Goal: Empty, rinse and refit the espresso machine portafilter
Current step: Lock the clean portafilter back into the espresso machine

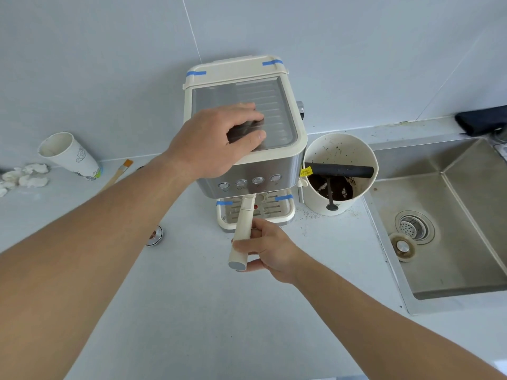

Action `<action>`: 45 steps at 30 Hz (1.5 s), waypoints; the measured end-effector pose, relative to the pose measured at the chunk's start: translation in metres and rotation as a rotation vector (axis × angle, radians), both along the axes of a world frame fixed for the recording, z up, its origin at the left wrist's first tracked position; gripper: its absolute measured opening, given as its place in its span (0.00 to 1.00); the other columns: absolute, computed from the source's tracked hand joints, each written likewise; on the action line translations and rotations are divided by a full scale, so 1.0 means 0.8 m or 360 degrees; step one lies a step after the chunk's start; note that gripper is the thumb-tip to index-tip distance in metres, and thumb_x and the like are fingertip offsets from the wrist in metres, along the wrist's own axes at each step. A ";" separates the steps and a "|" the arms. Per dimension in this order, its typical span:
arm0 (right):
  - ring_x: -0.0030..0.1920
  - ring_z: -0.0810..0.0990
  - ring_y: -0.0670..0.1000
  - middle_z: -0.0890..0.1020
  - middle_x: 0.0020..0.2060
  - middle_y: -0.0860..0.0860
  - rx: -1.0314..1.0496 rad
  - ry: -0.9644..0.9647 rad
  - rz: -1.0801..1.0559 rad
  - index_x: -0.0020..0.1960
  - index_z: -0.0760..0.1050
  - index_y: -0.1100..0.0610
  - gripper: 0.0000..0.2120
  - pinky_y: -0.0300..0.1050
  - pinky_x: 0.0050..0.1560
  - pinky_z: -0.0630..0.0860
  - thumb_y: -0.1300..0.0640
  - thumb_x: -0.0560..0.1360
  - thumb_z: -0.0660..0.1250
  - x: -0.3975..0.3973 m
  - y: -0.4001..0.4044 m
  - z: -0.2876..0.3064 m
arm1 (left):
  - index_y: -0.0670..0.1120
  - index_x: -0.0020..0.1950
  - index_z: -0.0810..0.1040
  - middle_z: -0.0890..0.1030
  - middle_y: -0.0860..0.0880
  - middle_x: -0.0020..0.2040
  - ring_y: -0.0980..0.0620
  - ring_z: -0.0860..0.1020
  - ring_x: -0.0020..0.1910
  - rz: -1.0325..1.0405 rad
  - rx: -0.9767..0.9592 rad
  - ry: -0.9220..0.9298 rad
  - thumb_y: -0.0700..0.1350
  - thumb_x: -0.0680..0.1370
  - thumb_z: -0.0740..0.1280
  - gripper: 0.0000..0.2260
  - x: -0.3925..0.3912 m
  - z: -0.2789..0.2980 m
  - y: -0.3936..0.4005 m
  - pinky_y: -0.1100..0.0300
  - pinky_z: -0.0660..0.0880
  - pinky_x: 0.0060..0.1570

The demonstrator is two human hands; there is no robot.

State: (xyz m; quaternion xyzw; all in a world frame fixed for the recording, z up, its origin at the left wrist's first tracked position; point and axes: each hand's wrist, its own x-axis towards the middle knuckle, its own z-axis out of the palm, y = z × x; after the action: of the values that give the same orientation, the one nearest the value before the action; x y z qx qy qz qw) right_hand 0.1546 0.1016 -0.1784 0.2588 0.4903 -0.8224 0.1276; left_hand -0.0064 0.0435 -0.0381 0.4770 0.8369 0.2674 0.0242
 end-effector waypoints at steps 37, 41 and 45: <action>0.49 0.82 0.55 0.78 0.49 0.54 -0.0268 0.0048 -0.0466 0.56 0.71 0.56 0.20 0.56 0.44 0.85 0.68 0.71 0.76 -0.078 -0.075 0.000 | 0.56 0.62 0.80 0.77 0.58 0.67 0.60 0.72 0.68 0.0063 0.0047 -0.0019 0.57 0.77 0.63 0.15 0.002 -0.002 0.002 0.52 0.69 0.67; 0.51 0.81 0.56 0.78 0.49 0.55 -0.0263 0.0070 -0.0552 0.55 0.72 0.55 0.19 0.53 0.40 0.85 0.68 0.71 0.75 -0.083 -0.069 -0.001 | 0.55 0.61 0.80 0.77 0.57 0.67 0.61 0.71 0.68 0.0068 0.0059 -0.0025 0.57 0.77 0.63 0.15 0.002 -0.001 0.003 0.52 0.69 0.67; 0.51 0.81 0.54 0.77 0.47 0.52 -0.0256 0.0069 -0.0605 0.53 0.72 0.53 0.19 0.51 0.39 0.85 0.69 0.71 0.75 -0.083 -0.076 -0.003 | 0.56 0.62 0.80 0.77 0.58 0.67 0.61 0.71 0.68 0.0076 0.0067 -0.0049 0.58 0.77 0.63 0.16 0.001 -0.001 0.002 0.51 0.69 0.68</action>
State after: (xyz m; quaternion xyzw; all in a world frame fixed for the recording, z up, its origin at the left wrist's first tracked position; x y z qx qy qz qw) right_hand 0.0881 0.0405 -0.1810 0.3179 0.3681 -0.8735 -0.0201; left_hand -0.0055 0.0453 -0.0386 0.4532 0.8417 0.2928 0.0207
